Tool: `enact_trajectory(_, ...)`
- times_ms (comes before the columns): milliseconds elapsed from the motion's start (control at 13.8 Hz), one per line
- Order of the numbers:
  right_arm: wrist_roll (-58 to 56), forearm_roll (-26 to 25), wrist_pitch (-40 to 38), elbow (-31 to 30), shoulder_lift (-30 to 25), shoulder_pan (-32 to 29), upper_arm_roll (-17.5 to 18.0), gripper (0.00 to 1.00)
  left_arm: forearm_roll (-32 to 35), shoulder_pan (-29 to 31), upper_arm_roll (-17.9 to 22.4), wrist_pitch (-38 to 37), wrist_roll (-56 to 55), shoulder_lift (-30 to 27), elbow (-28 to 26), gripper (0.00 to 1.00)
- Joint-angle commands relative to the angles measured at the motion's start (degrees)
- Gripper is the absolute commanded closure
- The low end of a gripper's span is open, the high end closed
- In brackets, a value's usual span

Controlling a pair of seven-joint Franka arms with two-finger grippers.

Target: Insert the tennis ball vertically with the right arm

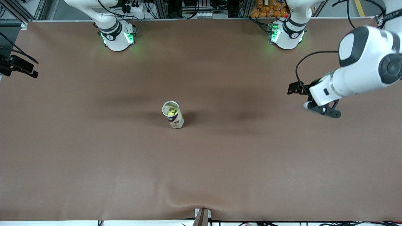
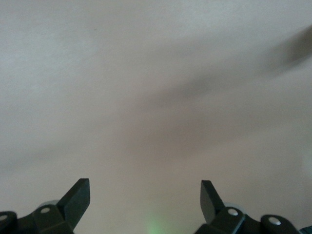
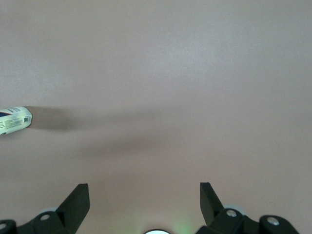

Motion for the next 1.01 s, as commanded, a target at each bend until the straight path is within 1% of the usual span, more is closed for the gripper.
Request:
enact_trajectory(0,0.25,-0.29,-0.09,-0.01,-0.54,-0.1,0.12,0.0,1.88,0.29,-0.47,-3.05,-3.45,-6.37,-1.73,0.0)
enact_trajectory(217,0.25,-0.29,-0.09,-0.01,-0.54,-0.1,0.12,0.0,1.79,0.37,-0.56,-6.66,-4.17,-10.42,-1.9,0.0)
enact_trajectory(362,0.25,-0.29,-0.18,-0.01,-0.54,-0.1,0.12,0.0,1.79,0.46,-0.47,-7.11,-4.17,-12.1,-1.82,0.0)
enact_trajectory(723,0.25,-0.29,-0.27,0.08,-0.54,-0.01,0.12,0.0,1.71,0.55,-0.12,-6.85,-3.91,-10.87,0.73,0.0)
enact_trajectory(795,0.25,-0.29,-0.27,0.08,-0.54,-0.01,0.12,0.0,1.79,1.42,0.23,-6.93,-2.86,-10.52,2.12,0.0)
enact_trajectory(868,0.25,-0.29,-0.27,0.08,-0.54,-0.01,0.12,0.0,1.79,1.51,1.63,-7.02,-2.07,-8.34,4.57,0.0)
enact_trajectory(940,0.25,-0.29,-0.27,0.08,-0.54,-0.01,0.12,0.0,2.4,0.12,3.64,-7.11,-1.1,-7.37,6.43,0.0)
